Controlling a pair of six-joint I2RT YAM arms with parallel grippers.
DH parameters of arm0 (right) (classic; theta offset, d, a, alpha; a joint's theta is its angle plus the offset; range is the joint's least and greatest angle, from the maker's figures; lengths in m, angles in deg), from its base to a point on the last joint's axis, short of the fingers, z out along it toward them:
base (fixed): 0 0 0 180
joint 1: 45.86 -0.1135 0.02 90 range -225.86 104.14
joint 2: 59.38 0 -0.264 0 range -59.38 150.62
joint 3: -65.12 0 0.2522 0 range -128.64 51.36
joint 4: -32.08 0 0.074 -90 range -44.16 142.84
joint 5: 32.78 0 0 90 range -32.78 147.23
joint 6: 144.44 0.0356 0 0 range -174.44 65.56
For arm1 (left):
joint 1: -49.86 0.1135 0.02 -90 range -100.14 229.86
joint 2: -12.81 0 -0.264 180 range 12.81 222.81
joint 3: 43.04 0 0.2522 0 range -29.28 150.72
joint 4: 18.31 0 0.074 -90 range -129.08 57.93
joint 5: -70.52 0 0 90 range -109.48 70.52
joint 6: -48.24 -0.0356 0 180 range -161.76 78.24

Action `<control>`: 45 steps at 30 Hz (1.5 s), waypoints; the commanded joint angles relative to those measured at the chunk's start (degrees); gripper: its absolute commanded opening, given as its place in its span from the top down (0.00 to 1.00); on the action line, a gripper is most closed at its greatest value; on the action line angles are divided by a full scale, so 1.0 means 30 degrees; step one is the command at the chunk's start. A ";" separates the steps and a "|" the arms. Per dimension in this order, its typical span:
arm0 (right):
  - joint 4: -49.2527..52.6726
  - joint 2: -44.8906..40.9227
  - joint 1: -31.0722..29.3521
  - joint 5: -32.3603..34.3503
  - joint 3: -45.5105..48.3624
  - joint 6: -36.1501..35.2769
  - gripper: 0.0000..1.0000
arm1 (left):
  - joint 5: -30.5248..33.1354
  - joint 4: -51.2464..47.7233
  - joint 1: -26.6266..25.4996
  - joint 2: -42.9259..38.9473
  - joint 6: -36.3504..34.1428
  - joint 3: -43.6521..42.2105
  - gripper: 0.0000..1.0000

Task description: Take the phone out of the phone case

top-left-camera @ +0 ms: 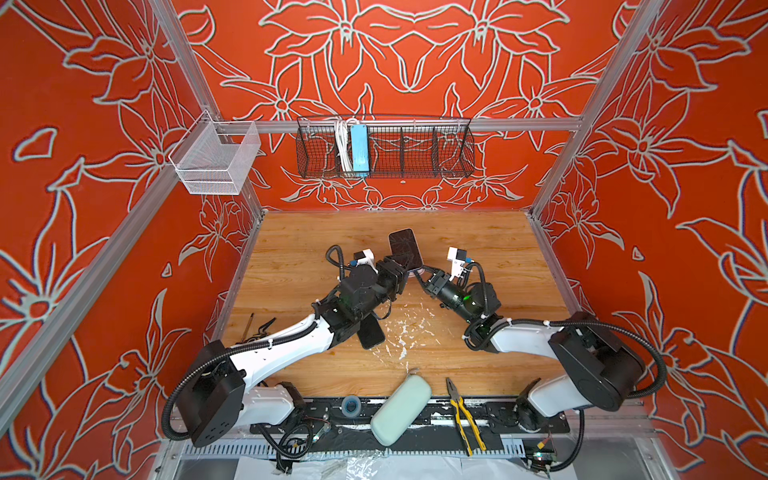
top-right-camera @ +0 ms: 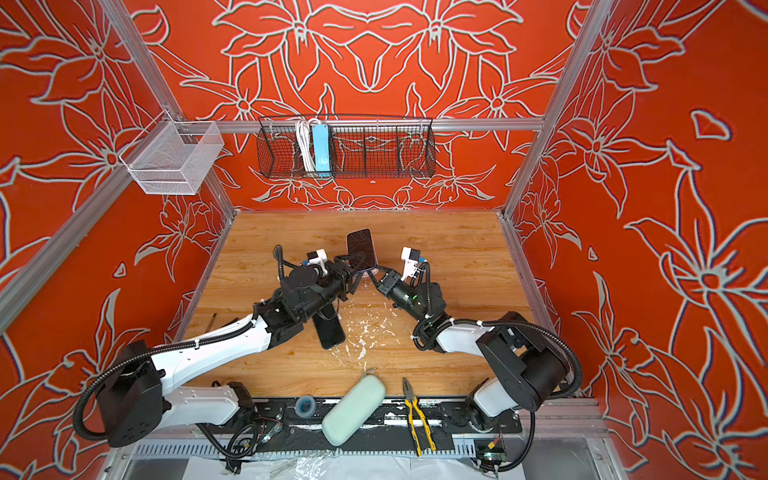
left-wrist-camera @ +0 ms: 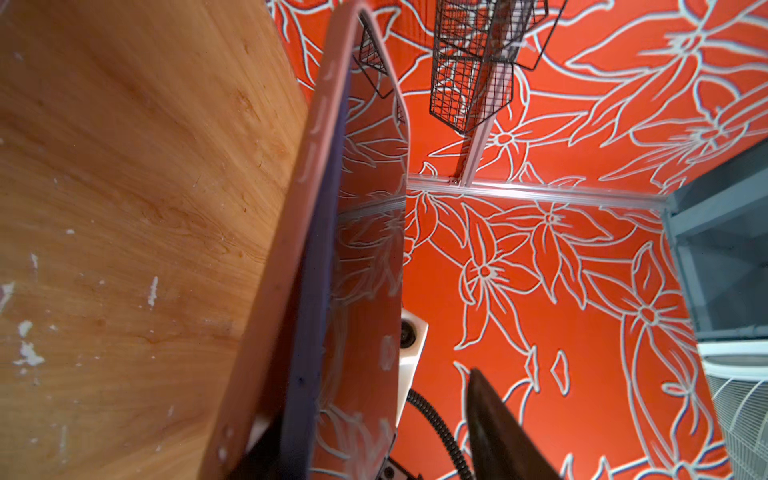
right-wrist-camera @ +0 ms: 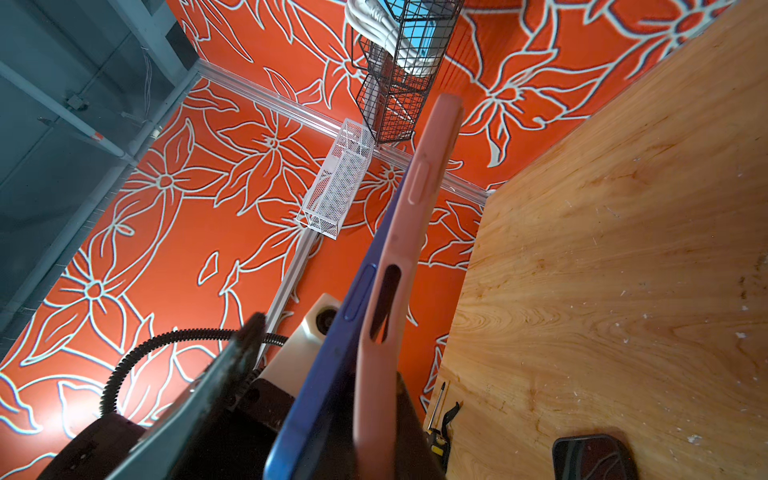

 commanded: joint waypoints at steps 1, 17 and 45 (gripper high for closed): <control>-0.1865 -0.0233 -0.0260 -0.0043 0.0228 -0.0206 0.99 | 0.0488 0.0610 -0.0094 0.0079 -0.0314 0.0515 0.60; -0.1325 -0.0097 -0.0318 0.0426 0.0452 -0.0382 0.99 | 0.0007 0.0401 -0.0094 0.0434 -0.0551 0.1299 0.99; 0.6818 -0.1701 -0.0140 0.2730 0.0454 -0.3956 0.99 | -0.1585 0.0525 -0.0101 -0.1986 -0.0395 0.1231 1.00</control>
